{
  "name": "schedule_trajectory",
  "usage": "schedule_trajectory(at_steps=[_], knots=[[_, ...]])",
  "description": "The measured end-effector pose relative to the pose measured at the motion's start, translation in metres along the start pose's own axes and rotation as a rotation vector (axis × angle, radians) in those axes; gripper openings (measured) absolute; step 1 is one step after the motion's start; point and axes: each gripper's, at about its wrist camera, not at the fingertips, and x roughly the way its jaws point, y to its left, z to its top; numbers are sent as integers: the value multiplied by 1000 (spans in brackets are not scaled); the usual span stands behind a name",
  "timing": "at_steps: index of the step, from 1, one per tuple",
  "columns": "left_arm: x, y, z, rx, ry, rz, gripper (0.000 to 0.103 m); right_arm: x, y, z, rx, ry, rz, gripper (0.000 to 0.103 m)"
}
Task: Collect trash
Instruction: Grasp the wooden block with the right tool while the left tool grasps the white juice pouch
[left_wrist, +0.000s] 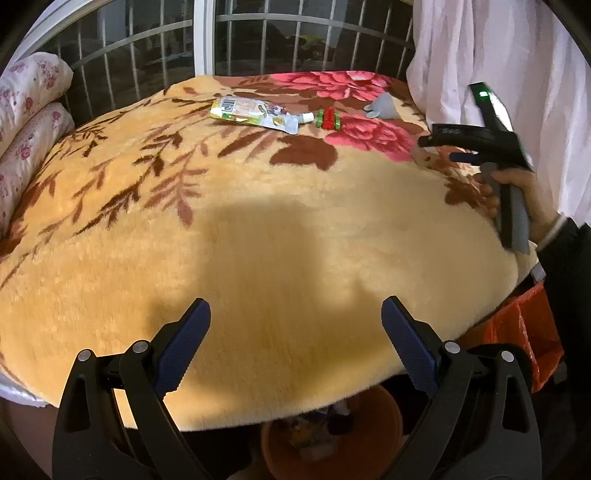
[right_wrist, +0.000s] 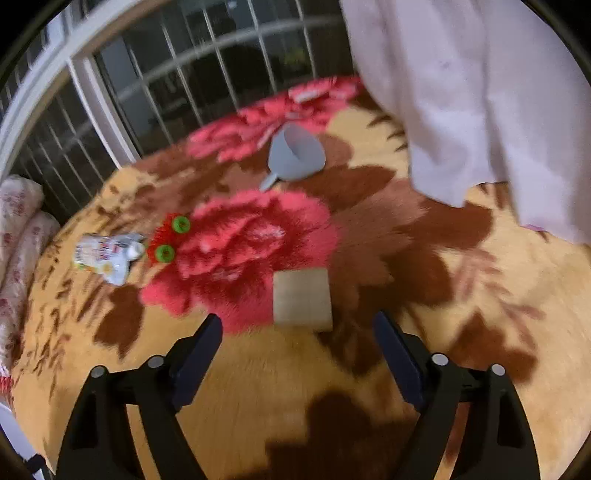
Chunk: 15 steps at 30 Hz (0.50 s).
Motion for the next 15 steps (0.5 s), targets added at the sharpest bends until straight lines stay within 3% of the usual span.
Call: schedule_trajectory(at_steps=[5,6,8,9,12,15], knots=[[10,4,11,-31,23,-8,91,43,0,9,27,119,-37,61],[12,4,13,-34,25,-8,91,44,0,7,25,107,-46,58],[17,4,18,-28,19,3,91,41,0,4,25,84,-79,38],[20,4,22,-19,13,14,91,41,-2,2,30,75,-80,35],[30,2,39,23,-16,75,91,35,-7,-3,55,37,-60,34],[47,6,69,131,-43,182,91,25,-10,-7,64,-5,-34,34]])
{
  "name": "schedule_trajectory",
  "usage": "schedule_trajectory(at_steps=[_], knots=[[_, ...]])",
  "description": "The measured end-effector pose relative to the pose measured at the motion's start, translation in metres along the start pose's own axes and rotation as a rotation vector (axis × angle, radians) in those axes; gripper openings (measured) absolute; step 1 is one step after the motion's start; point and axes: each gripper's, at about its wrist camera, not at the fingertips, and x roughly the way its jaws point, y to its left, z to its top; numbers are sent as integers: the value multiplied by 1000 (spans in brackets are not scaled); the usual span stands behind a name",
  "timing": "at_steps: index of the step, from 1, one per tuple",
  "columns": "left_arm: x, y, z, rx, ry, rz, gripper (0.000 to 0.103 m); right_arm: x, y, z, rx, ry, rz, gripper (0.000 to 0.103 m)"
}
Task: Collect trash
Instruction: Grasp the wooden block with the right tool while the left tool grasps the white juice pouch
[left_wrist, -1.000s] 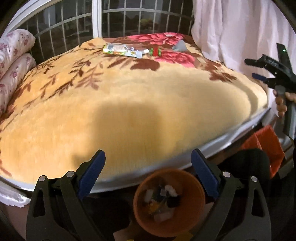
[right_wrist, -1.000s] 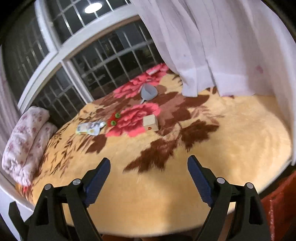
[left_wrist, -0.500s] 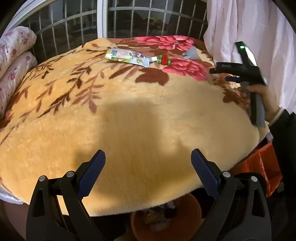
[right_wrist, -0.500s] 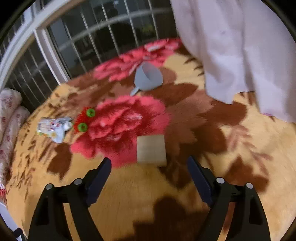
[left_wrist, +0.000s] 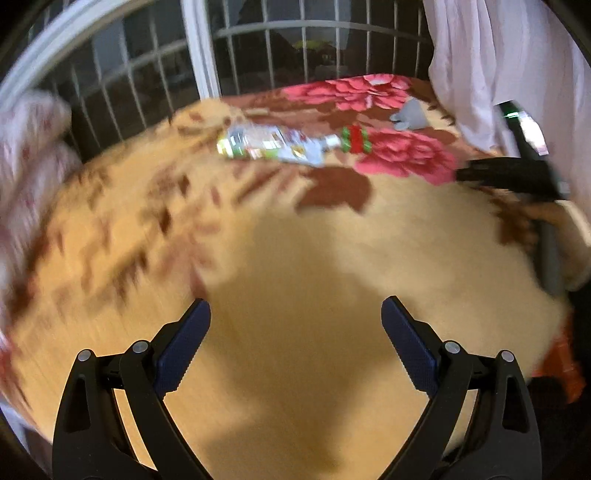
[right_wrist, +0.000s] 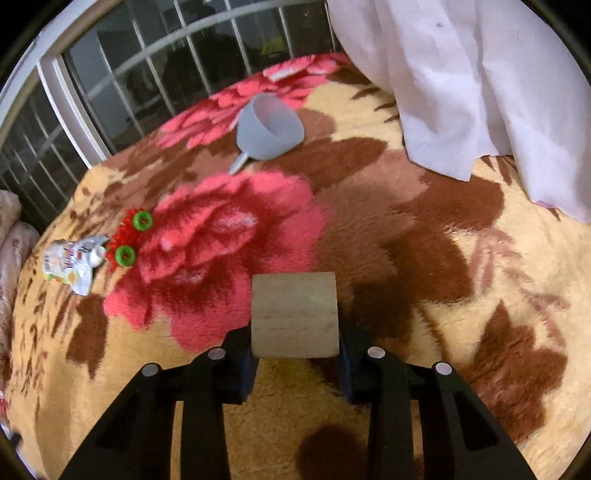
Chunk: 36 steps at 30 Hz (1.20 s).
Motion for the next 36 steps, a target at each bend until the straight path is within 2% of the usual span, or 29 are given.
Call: schedule_trajectory(at_steps=[2,6,8,9,13,14,20,24,27,29,30,32,34,36], knots=[[16,5,24,112,-24,57,91,-3,0,-1,3,-13,15,34],[51,9,65,388,-55,100,91,0,-8,-1,41,1,55,34],[71,11,80,537,-27,75,91,1,-10,-1,53,1,68,34],[84,14,88,592,-9,85,91,0,-11,-1,57,0,74,34],[116,22,109,746,14,81,91,2,-14,-1,75,-1,93,35],[125,24,116,783,31,49,91,2,-14,-1,78,1,96,35],[167,23,147,879,72,11,91,4,-15,0,91,3,104,35],[197,17,155,914,137,-23,91,6,-15,0,91,2,100,35],[209,19,159,846,141,-66,91,7,-17,1,103,-2,116,35],[209,25,161,770,148,-111,78,7,-19,1,115,-4,127,35],[207,27,161,735,144,-122,74,8,-20,1,118,-2,131,35],[199,31,159,654,130,-130,59,8,-20,1,120,-3,132,35],[192,31,157,587,129,-139,51,8,-20,1,119,-3,131,35],[182,35,155,470,137,-158,47,8,-20,1,120,-5,134,35]])
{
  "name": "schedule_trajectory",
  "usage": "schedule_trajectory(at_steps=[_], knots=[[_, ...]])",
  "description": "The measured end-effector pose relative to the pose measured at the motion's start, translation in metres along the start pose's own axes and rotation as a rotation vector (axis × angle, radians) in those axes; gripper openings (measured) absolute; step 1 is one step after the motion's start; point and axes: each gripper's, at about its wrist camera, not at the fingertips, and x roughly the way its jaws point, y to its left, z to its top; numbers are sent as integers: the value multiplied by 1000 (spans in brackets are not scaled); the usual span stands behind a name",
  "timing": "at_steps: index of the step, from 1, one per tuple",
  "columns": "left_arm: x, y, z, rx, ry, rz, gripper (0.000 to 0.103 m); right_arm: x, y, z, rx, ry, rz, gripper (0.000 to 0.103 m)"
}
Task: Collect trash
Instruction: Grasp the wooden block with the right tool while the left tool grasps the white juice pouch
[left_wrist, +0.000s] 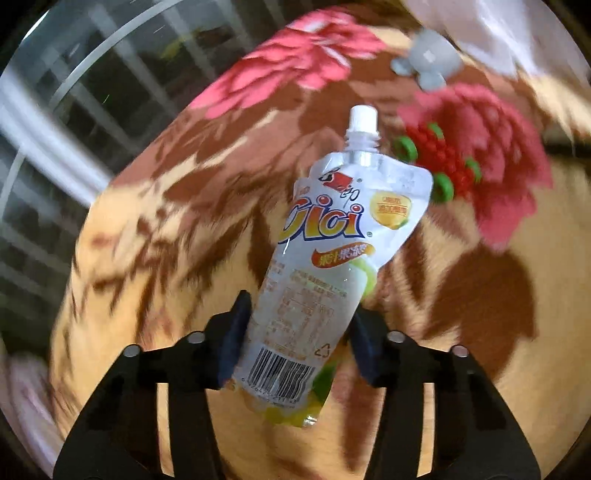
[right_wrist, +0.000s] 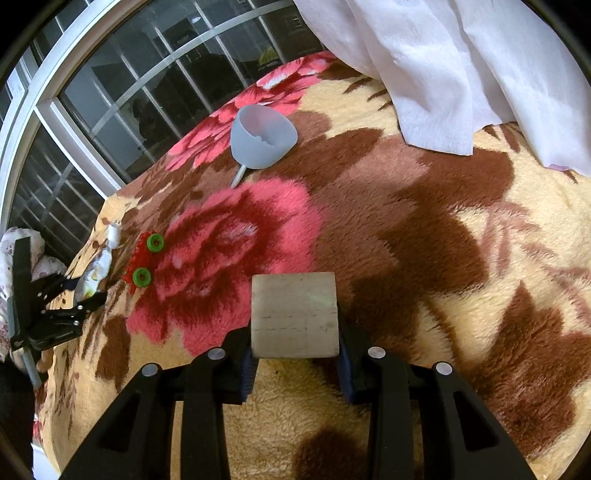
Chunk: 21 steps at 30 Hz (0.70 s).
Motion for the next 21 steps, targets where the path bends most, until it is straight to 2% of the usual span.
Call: schedule_trajectory(at_steps=[3,7,10,13,17,19,21], knots=[[-28,-3,-17,-160,-42,-69,43,-1,-1,0,2,-4,5,35],[-67,-22,-44,-283,-76,-36,41,-1,-3,0,12,-9,20,35],[-101,-36,-73,-429,-88,61,41,-2,-4,0,16,-8,24,35],[-131,-55,-99,-521,-110,154,41,-3,-5,1,24,-10,30,35],[-164,-82,-128,-598,-137,210,41,-18,2,1,-1,-65,9,34],[-178,-95,-140,-609,-154,244,41,-39,18,-1,-57,-126,-4,34],[-191,-108,-151,-618,-177,258,41,-67,42,-10,-134,-168,26,35]])
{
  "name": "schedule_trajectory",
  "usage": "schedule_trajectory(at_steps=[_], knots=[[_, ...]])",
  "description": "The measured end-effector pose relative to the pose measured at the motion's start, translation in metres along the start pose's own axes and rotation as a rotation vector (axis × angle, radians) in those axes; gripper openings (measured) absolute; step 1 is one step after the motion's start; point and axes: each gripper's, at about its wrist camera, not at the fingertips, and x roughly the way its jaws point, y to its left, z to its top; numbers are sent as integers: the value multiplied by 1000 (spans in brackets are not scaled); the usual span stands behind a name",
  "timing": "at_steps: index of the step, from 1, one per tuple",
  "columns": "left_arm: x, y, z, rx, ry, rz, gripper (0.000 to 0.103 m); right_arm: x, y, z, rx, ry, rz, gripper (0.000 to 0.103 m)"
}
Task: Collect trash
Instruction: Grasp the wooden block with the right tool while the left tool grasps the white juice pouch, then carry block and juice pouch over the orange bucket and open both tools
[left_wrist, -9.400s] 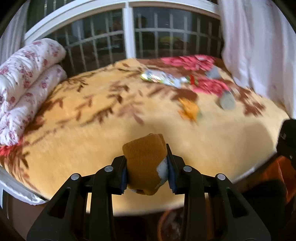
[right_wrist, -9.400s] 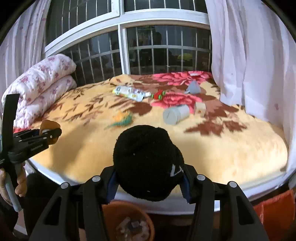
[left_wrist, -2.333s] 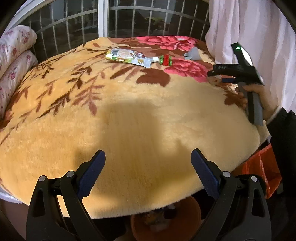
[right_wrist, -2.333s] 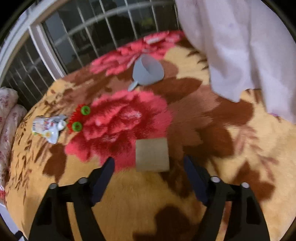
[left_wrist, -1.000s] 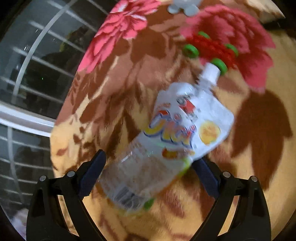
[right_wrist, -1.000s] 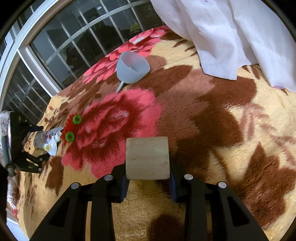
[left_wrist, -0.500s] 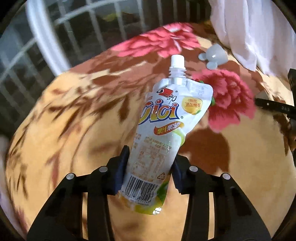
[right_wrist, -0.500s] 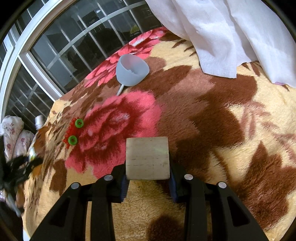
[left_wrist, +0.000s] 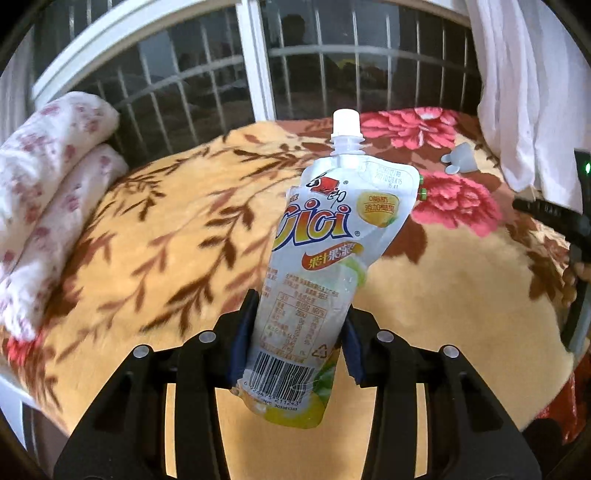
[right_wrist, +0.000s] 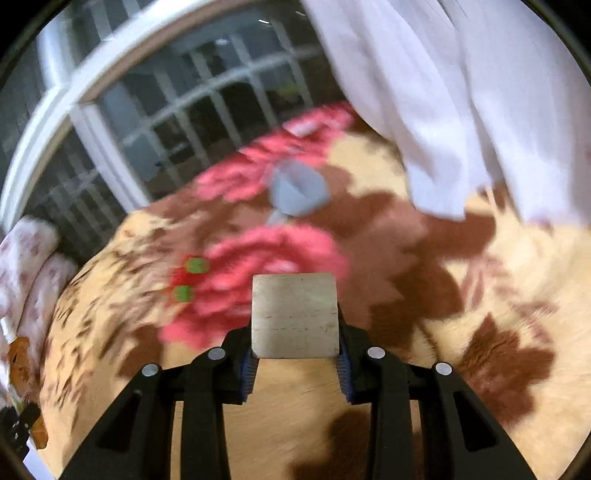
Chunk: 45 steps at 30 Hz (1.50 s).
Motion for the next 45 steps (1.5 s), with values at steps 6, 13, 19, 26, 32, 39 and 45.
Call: schedule_trajectory(at_steps=[6,13,19,26,32,39,45], knots=[[-38,-6,-26,-2,-30,-22,41,-74,72,-36,-156,-2,146,35],[-75,-5,-68,-7,-61,-48,41,-157,112,-129,-290,0,216,35],[-95,-1,-126,5,-23,-100,41,-197,119,-215,-357,62,214,35],[-98,-1,-189,44,84,-190,41,-192,121,-287,-376,177,212,35],[-65,-11,-229,62,304,-240,41,-169,112,-316,-358,286,159,35],[-18,-34,-254,111,512,-321,41,-153,111,-331,-344,329,147,35],[7,-40,-262,129,573,-302,41,-137,111,-342,-356,375,129,35]])
